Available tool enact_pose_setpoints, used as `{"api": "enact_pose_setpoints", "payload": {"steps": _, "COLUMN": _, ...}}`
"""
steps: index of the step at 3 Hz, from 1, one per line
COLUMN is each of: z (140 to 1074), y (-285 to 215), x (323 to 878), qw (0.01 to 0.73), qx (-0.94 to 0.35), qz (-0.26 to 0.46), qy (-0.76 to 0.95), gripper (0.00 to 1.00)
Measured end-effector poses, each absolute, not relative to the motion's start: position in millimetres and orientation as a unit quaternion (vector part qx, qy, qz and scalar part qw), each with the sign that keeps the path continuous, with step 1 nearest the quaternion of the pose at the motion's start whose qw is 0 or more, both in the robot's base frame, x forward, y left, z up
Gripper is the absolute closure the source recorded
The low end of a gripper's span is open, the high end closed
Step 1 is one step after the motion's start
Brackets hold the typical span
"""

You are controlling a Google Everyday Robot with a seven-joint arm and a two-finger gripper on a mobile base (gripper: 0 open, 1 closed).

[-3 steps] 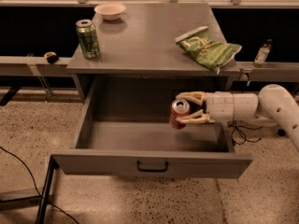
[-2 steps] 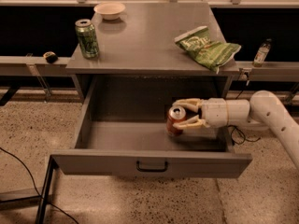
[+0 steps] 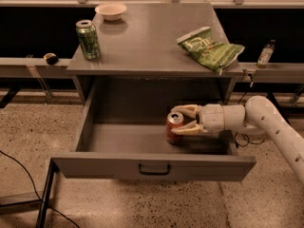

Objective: Place coke can into top drawer

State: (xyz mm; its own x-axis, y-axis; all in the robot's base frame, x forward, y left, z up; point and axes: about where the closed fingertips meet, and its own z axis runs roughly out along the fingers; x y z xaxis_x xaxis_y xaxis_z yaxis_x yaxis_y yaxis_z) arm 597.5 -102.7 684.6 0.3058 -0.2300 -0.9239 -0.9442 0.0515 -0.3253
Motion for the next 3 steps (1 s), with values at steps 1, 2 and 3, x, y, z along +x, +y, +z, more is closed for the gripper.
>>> {"api": "enact_pose_setpoints", "payload": {"steps": 1, "z": 684.5, "y": -102.7, "x": 597.6, "qw": 0.538, "qx": -0.603, "qz": 0.332, "qy": 0.487, "gripper": 0.59}}
{"api": "enact_pose_setpoints", "payload": {"steps": 2, "z": 684.5, "y": -102.6, "x": 597.6, "qw": 0.538, "qx": -0.603, "qz": 0.332, "qy": 0.487, "gripper": 0.34}}
{"api": "enact_pose_setpoints", "payload": {"steps": 3, "z": 684.5, "y": -102.6, "x": 597.6, "qw": 0.538, "qx": -0.603, "qz": 0.332, "qy": 0.487, "gripper": 0.12}}
